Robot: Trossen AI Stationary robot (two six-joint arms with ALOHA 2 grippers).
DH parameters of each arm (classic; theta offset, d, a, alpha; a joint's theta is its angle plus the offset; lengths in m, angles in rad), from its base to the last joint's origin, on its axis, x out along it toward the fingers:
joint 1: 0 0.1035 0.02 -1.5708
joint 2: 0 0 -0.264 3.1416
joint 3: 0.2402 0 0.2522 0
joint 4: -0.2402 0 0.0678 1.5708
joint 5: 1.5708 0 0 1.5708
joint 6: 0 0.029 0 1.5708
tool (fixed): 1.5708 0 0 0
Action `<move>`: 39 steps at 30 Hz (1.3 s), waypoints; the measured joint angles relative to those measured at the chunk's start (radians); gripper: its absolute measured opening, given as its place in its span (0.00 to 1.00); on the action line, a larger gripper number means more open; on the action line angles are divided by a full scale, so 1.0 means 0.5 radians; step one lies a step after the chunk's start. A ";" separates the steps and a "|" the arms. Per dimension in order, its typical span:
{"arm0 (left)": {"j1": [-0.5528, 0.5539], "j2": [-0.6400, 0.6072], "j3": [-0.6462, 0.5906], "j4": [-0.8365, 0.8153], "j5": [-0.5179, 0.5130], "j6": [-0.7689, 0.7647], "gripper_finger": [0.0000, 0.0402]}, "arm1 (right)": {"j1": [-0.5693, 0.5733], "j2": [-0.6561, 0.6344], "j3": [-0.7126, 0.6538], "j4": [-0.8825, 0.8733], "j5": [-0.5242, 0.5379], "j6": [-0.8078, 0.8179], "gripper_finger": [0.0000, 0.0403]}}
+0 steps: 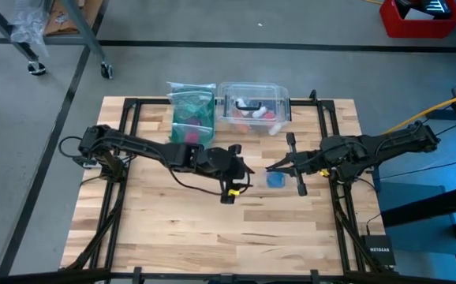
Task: Roll bandage
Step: Put the transparent zip bag into the blue bin
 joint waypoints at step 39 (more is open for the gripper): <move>0.158 -0.237 0.005 -0.618 -0.579 0.117 0.00 | -0.002 -0.174 0.069 0.225 -0.088 -0.262 0.08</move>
